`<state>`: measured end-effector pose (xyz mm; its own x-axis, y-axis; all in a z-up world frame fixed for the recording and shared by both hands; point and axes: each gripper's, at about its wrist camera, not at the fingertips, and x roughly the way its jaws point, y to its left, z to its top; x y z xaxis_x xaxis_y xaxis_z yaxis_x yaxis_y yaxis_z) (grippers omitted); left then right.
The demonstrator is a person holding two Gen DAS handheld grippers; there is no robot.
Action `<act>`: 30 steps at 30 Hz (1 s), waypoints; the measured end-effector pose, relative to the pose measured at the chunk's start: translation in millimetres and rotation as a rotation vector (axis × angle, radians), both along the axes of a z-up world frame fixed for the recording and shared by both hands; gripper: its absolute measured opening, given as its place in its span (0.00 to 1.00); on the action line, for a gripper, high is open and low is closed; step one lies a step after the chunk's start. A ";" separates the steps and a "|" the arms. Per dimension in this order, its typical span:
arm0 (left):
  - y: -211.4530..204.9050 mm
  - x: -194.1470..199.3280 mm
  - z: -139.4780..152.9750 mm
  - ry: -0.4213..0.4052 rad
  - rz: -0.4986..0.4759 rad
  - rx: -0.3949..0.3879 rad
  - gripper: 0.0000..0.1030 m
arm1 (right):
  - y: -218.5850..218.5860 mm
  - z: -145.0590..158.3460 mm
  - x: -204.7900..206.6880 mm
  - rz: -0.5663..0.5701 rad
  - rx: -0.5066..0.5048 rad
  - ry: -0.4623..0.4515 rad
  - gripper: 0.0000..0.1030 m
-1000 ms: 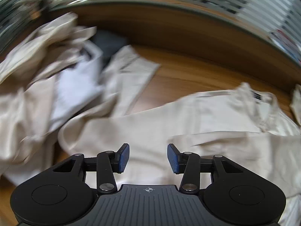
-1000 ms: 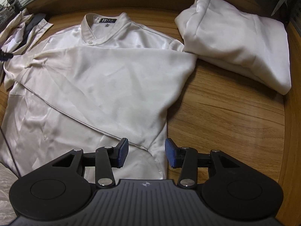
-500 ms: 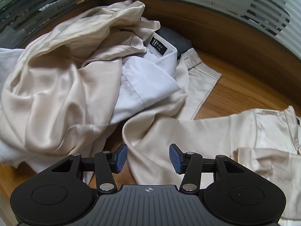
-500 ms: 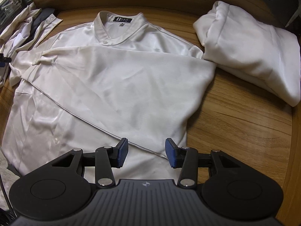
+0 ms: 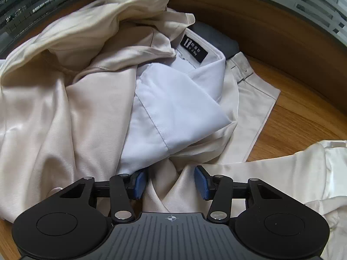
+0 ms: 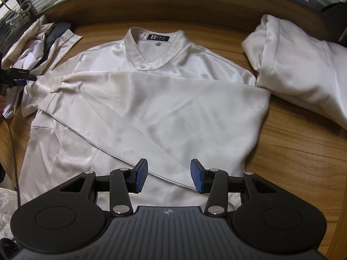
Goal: Fold clothes
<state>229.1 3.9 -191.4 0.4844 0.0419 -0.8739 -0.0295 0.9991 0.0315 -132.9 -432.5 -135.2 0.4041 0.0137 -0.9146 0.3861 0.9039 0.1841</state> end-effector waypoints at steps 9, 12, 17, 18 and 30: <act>12.3 -28.7 33.6 -0.132 -0.011 -0.142 0.07 | 4.3 1.0 -2.1 -0.011 -0.014 0.006 0.48; -0.9 -45.3 55.6 -0.188 -0.077 -0.166 0.07 | 3.5 -0.1 -6.1 -0.024 -0.011 0.010 0.48; -47.3 -76.8 83.6 -0.237 -0.244 -0.195 0.07 | 1.4 -2.2 -11.8 -0.039 -0.010 0.013 0.48; -60.4 -82.8 84.5 -0.227 -0.287 -0.200 0.07 | 1.0 -2.6 -12.6 -0.041 -0.010 0.013 0.48; -138.0 -134.0 64.9 -0.140 -0.613 -0.151 0.45 | -2.1 -3.7 -19.2 -0.048 -0.021 0.017 0.48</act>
